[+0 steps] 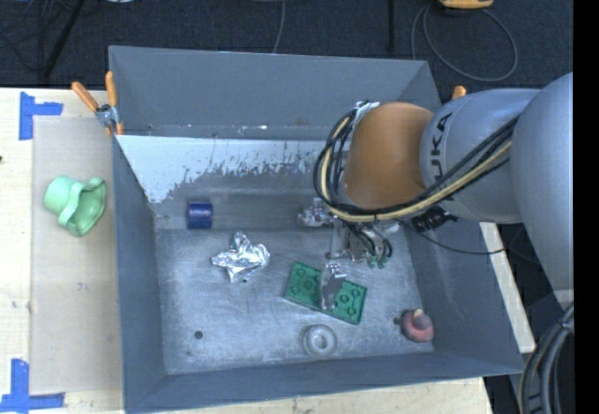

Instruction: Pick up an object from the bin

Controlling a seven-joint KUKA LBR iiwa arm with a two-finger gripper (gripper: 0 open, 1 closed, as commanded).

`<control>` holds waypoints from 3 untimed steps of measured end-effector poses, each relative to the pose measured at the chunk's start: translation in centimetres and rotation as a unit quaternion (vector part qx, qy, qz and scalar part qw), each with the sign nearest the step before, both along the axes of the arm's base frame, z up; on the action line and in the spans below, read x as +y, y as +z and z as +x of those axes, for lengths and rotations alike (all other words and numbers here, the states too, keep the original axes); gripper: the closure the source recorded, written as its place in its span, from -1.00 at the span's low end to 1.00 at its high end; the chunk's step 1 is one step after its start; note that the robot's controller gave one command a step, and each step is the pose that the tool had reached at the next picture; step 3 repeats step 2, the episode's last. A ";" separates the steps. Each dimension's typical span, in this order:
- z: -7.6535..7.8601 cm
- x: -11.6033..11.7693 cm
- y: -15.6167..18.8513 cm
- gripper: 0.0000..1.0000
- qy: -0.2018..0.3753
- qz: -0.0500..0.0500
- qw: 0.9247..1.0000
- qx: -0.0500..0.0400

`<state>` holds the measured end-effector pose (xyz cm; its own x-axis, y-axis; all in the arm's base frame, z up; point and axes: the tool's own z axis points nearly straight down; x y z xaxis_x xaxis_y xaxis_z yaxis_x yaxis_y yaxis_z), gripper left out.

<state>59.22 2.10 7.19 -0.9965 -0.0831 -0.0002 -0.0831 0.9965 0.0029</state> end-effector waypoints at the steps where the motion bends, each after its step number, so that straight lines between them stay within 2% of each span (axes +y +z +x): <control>1: 0.2 -0.1 0.6 1.00 0.000 -0.001 1.000 -0.002; 2: -0.3 -0.4 13.4 1.00 0.073 -0.001 0.997 -0.004; 3: -0.3 -0.4 13.4 1.00 0.073 -0.001 0.997 -0.004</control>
Offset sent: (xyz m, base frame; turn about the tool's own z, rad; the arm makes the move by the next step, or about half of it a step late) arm 0.0000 0.0000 0.0000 0.0000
